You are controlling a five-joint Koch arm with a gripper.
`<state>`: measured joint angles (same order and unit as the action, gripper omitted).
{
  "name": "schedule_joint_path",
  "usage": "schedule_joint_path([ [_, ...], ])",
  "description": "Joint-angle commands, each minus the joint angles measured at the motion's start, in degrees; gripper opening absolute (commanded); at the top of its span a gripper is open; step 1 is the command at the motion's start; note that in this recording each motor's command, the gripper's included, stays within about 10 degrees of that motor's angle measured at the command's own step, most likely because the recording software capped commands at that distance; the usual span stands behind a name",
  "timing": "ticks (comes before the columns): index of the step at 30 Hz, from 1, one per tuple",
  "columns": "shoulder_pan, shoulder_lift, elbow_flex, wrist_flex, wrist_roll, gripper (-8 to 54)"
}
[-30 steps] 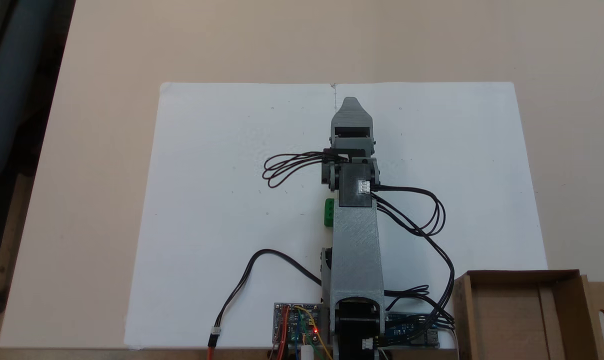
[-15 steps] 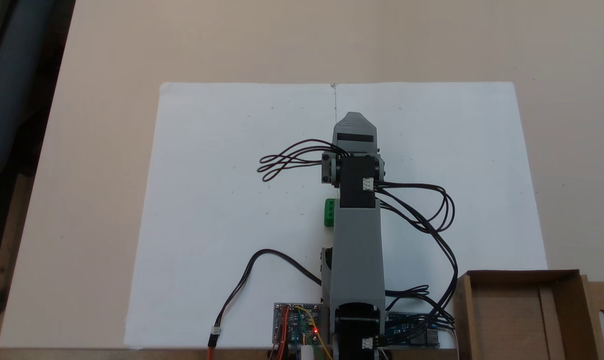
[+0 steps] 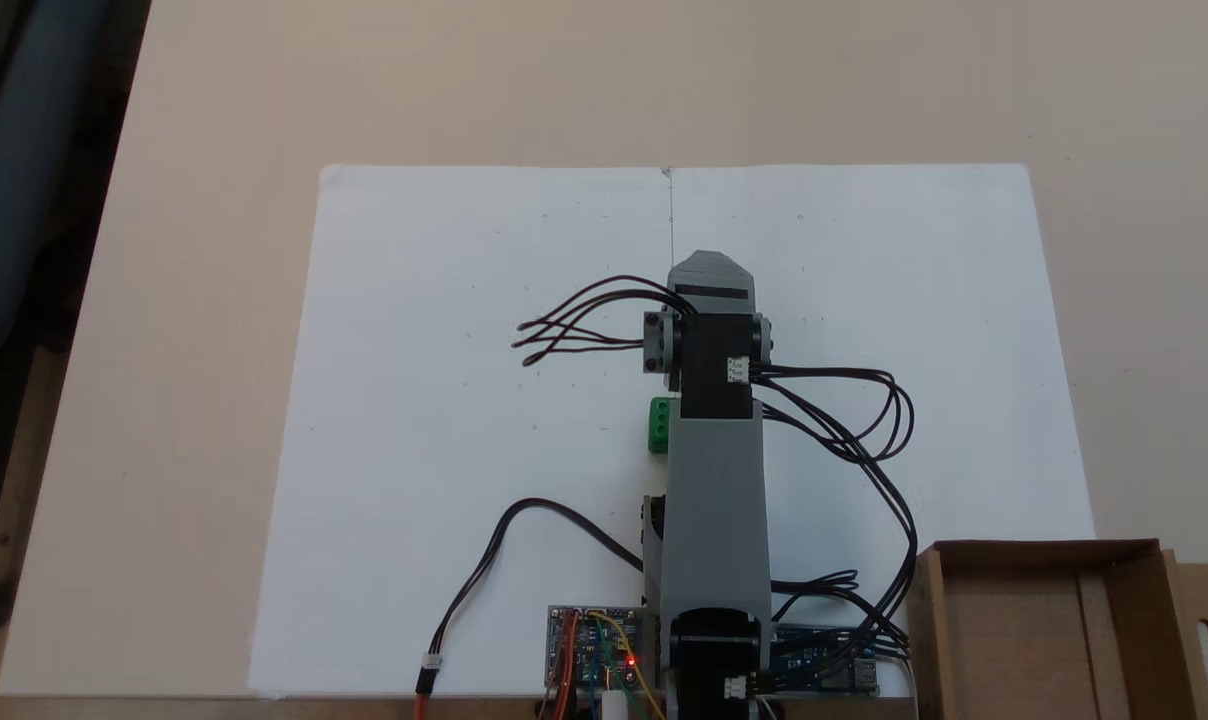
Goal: Grasp a green dice and put it in the bin.
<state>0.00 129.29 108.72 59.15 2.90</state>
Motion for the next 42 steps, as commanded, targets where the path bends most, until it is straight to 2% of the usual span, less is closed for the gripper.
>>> schedule_joint_path([
  [1, 0.1, 3.9, -1.9, 4.1, 3.8, 43.2],
  [6, -0.1, 5.4, 0.0, 9.1, 3.8, 43.3],
  [28, -5.2, 6.4, 13.5, 8.9, 4.2, 46.1],
  [42, -7.2, 5.7, 19.4, 0.0, 5.8, 44.7],
])
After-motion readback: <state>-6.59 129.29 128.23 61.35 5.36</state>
